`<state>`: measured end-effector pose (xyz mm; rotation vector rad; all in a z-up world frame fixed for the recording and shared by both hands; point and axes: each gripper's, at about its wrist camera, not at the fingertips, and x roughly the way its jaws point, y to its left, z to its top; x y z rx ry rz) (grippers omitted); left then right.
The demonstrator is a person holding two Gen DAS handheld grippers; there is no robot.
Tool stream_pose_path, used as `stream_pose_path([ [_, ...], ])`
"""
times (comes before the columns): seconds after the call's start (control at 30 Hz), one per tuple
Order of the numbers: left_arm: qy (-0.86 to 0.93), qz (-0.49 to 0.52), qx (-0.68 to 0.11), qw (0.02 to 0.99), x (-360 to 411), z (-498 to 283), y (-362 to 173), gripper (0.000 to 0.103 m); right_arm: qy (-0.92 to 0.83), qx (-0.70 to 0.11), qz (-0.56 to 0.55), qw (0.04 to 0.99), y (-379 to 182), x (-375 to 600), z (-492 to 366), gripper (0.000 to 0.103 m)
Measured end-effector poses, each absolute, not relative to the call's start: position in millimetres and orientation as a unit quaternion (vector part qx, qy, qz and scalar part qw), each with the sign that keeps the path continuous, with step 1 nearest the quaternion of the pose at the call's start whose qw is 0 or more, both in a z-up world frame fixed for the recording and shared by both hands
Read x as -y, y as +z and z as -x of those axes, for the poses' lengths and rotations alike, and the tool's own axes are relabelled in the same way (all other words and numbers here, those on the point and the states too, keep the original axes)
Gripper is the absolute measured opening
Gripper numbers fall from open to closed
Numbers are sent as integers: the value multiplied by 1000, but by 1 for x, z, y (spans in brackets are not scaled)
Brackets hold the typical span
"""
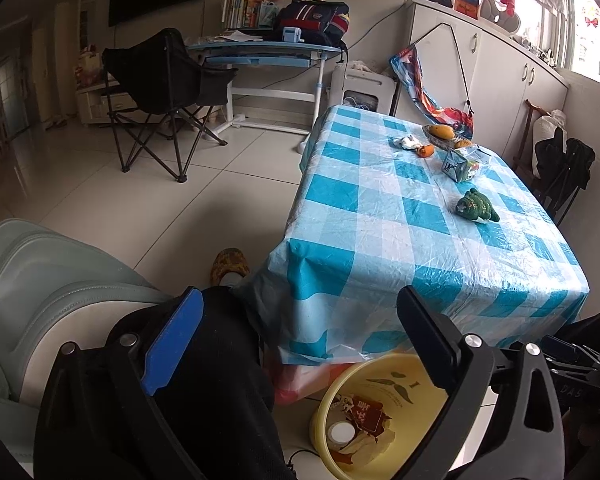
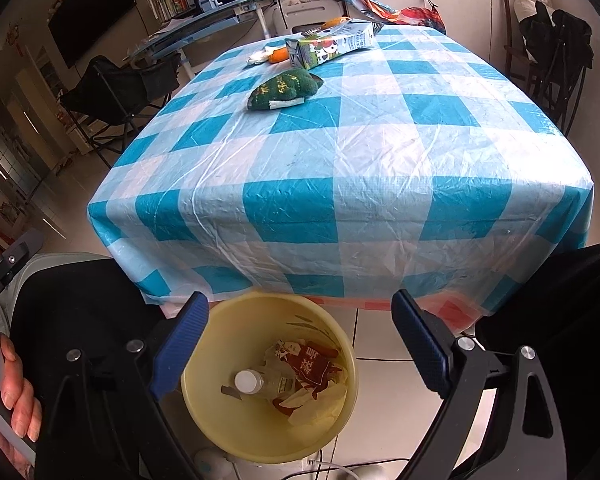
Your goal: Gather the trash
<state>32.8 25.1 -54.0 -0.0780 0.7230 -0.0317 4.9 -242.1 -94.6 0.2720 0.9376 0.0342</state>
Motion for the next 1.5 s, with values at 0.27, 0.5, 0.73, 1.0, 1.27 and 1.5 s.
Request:
stream_pose_path([
  [0.27,-15,38,-355,934,-25,-33,-55,94,18,-455,-126,882,-97,240,-7,90],
  [0.5,-15,38,-355,934,-25,-33,-55,95,21,-459,-118,880,-99,237,-8,90],
  [0.73,-15,38,-355,934,-25,-33,-56,95,23,-465,-112,878,-102,234,-10,90],
  [1.0,-15,38,-355,934,-25,-34,-55,95,28,-473,-102,875,-106,229,-11,91],
  [1.27,-15,38,-355,934,-25,-34,-55,95,30,-477,-98,873,-108,227,-13,91],
  [1.5,-15,38,-355,934,-26,-34,-55,95,30,-478,-97,873,-110,226,-13,91],
])
